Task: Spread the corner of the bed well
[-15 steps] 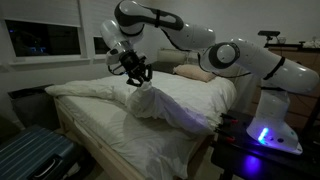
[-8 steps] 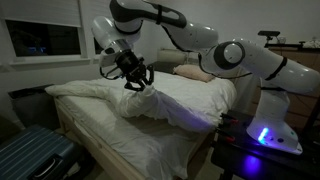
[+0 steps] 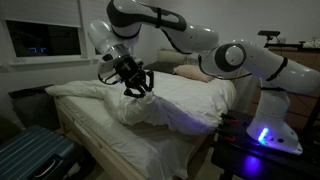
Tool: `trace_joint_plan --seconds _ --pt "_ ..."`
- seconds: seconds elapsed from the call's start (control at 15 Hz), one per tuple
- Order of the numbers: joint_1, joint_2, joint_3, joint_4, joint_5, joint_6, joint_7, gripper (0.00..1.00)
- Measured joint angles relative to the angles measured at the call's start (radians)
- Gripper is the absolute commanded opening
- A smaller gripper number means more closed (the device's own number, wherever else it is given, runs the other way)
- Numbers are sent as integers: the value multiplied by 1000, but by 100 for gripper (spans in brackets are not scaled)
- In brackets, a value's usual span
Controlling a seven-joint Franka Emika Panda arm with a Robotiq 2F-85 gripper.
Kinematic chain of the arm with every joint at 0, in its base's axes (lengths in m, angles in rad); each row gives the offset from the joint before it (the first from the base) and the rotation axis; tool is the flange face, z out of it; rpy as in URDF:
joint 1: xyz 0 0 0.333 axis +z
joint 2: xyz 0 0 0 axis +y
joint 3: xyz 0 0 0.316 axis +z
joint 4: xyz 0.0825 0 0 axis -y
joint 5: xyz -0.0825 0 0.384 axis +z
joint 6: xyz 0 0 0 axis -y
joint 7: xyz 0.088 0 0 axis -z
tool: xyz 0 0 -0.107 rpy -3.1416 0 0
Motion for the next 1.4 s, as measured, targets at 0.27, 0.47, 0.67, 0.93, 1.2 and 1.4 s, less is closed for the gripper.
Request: trace_joint_plan --seconds 0.27,0.47,0.67,0.93,1.2,1.4 --pt "-1 1 -2 -1 -3 0 0 1" --pt "7 23 -1 -10 -13 -27 -53 1" --pt "67 58 1 -9 -21 -80 -137 1" --pt "192 65 2 -2 -46 -152 -218 1" --pt "295 43 -3 -1 -120 -216 -340 1" --pt "339 26 -10 -1 -171 -247 -443 1"
